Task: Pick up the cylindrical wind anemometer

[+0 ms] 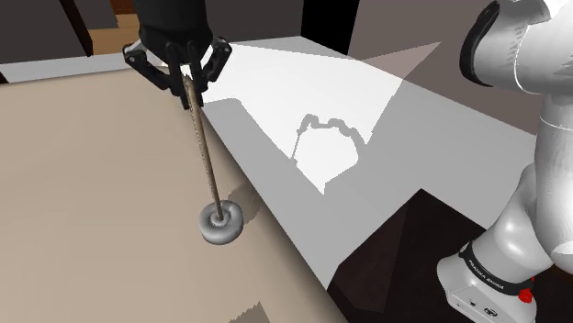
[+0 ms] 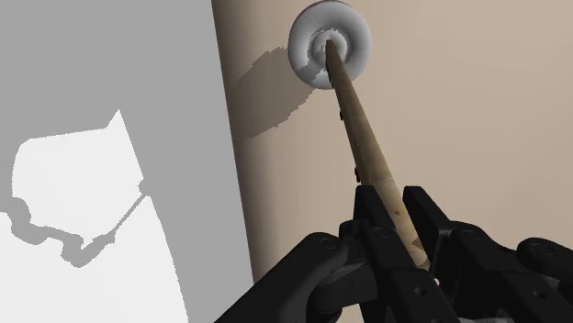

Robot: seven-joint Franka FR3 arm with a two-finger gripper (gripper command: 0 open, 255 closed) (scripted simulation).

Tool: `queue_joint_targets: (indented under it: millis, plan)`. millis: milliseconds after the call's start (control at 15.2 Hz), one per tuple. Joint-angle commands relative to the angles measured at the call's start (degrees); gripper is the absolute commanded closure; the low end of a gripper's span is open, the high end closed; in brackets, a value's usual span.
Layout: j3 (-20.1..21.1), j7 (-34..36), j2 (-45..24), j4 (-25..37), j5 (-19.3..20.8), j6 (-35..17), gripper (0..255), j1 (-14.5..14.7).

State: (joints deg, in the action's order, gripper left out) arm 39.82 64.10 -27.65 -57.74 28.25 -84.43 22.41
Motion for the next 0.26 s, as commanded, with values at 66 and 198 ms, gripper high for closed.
queue_joint_targets:
  millis: [66, 198]
  plan:
    - [-0.5, -0.8, -2.0, 5.8, 1.3, 3.6, 255, 2.4]
    - [-0.6, -0.8, -2.1, 6.1, 1.4, 3.8, 255, 2.5]
